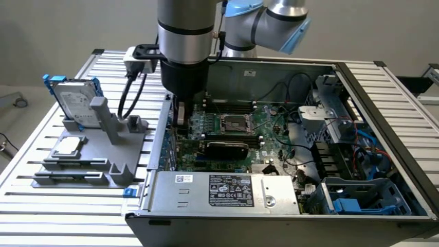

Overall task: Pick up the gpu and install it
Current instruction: 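Press down on the gpu until it lock into place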

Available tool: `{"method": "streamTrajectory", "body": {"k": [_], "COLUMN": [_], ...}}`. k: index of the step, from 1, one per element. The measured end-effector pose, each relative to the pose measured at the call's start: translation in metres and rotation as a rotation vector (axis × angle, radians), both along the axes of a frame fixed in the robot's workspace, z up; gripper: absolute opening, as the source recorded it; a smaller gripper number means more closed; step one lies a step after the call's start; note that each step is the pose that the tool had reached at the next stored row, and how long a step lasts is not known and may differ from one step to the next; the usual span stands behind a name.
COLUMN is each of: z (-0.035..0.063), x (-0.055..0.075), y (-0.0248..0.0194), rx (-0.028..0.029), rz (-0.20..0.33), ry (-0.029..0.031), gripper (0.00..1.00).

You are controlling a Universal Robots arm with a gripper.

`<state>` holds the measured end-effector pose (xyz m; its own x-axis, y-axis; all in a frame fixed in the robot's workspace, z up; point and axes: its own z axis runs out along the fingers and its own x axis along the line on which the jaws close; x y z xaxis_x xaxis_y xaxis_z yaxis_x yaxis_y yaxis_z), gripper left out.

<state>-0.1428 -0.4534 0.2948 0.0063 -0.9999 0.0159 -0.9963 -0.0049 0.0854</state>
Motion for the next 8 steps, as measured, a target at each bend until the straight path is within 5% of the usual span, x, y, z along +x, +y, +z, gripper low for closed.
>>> {"method": "streamTrajectory", "body": {"k": [5,8], "z": [0.0008,0.0035], "x": [0.0002,0.0], "y": [-0.0001,-0.0001], "rx": [-0.0012,-0.0017], "rz": [0.0,0.0], "ry": [0.033,0.0426], "gripper": [0.11,0.11]}}
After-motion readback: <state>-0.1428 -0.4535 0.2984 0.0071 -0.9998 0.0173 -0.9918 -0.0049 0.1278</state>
